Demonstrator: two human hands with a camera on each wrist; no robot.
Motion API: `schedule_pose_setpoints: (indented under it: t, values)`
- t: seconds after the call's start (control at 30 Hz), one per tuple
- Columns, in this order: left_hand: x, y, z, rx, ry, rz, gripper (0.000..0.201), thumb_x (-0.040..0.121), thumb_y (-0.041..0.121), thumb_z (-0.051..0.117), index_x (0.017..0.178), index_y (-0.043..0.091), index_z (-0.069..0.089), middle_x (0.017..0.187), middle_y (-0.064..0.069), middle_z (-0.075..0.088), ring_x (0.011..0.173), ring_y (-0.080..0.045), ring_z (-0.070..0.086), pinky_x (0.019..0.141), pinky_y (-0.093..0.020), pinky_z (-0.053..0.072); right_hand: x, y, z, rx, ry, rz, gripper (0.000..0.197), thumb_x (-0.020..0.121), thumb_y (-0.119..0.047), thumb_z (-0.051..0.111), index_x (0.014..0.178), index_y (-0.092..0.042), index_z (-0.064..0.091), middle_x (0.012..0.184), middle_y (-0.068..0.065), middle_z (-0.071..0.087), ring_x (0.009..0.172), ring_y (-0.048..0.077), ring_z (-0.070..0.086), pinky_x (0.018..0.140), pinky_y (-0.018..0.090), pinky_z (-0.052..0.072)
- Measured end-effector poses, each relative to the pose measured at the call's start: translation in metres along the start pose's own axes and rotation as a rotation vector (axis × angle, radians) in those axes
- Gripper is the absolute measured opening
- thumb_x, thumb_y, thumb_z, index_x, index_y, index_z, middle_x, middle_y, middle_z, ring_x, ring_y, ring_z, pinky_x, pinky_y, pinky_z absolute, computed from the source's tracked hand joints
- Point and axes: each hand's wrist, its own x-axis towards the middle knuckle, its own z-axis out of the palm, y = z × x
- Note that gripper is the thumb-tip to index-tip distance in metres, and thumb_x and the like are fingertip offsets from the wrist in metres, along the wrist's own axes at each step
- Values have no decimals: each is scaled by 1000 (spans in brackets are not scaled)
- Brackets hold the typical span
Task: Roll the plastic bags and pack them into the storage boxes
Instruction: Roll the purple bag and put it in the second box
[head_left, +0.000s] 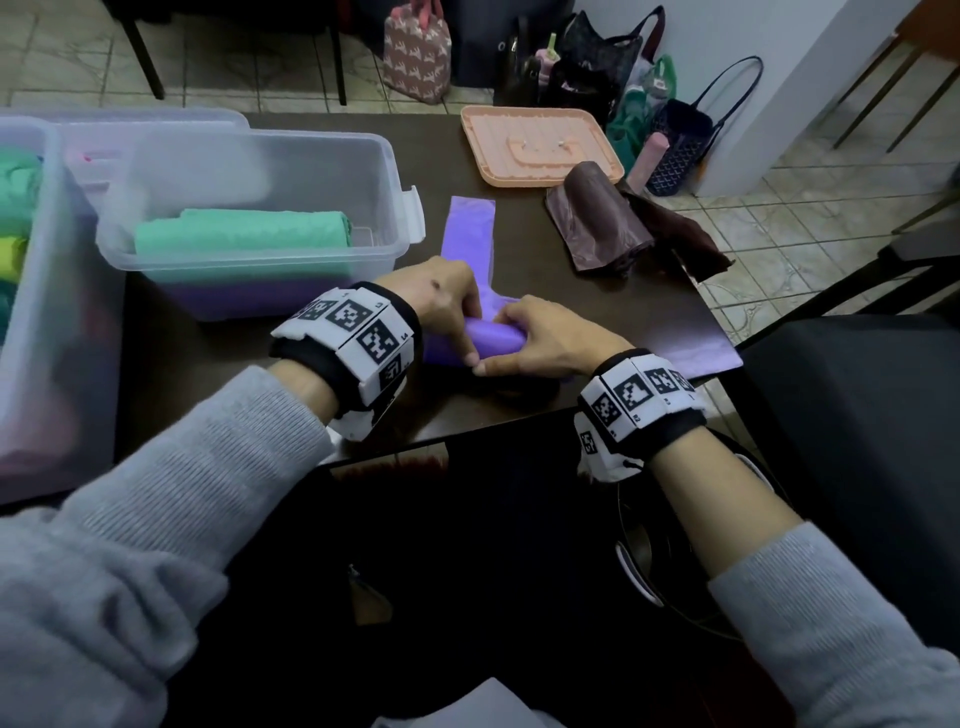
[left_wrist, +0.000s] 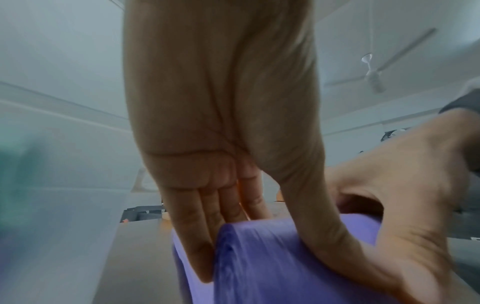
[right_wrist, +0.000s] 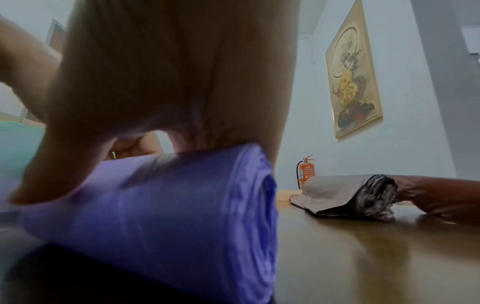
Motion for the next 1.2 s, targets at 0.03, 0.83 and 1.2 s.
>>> schedule_pose_setpoints:
  t: [0.03,0.83,1.2]
  values:
    - [0,1,0,-1,-20,-2,52,57,32,89,105,19,71,102,-2,70,96,-20,62,88,-36,52,-2,1,0,-6,-13,22,56,67,-58,74,100,-15,61,92,-1,50,83,18,51,66,27,39]
    - [8,6,0,40,208,61,29,77,15,74,106,14,70,109,-11,67,102,-28,61,84,-33,48,2,-6,-6,-93,73,-15,51,86,-28,65,131,-10,49,126,14,48,119,29,46,99,30,32]
    - [0,8,8,163,149,53,47,71,16,78,116,12,64,112,-15,62,102,-33,59,81,-36,49,2,-2,0,65,274,-47,36,79,-21,72,111,-10,59,112,11,52,108,23,50,90,21,33]
